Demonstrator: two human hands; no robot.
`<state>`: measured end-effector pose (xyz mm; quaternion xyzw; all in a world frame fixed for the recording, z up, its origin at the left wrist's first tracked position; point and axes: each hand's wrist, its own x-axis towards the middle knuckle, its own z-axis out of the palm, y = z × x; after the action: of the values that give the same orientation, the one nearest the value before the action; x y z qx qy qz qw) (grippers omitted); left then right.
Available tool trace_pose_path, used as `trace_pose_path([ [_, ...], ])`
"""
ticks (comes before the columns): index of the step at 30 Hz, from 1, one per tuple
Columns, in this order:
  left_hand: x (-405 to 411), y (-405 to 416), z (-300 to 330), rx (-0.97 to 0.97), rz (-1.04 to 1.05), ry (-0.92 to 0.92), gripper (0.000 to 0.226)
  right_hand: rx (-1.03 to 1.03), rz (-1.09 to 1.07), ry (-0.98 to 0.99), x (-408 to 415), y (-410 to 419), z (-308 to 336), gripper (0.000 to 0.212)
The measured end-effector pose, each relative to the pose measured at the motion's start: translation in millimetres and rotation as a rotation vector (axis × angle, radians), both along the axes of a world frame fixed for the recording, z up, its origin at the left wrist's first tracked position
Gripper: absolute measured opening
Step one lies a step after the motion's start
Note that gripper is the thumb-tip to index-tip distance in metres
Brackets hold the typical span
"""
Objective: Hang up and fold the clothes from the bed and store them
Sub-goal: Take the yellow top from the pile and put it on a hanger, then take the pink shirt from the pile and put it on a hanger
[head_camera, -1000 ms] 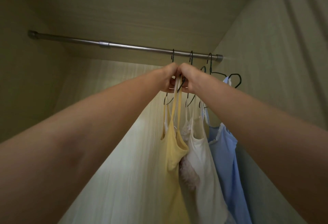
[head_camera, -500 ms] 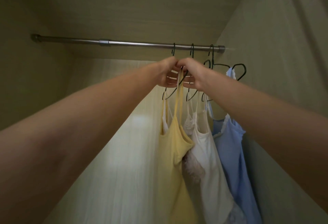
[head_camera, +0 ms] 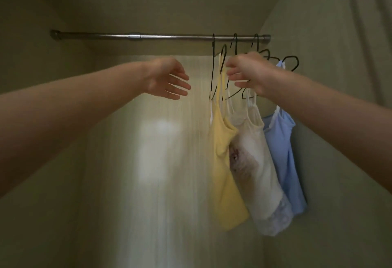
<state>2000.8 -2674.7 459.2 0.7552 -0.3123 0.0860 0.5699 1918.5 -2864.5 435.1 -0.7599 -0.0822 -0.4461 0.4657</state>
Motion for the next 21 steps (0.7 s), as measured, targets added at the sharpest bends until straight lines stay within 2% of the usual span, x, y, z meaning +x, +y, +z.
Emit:
trace_pose_path([
  [4, -16.6, 45.4, -32.5, 0.057, -0.009, 0.050, 0.036, 0.016, 0.058, 0.037, -7.9, 23.9, -21.6, 0.026],
  [12, -57.0, 144.7, -95.9, 0.157, 0.032, 0.203, 0.043, 0.098, 0.413, 0.277, -18.2, 92.0, -70.7, 0.039],
  [21, -126.6, 267.4, -143.0, 0.018, 0.158, 0.303, 0.044, 0.189, 0.844, 0.520, -25.5, 183.7, -128.3, 0.048],
])
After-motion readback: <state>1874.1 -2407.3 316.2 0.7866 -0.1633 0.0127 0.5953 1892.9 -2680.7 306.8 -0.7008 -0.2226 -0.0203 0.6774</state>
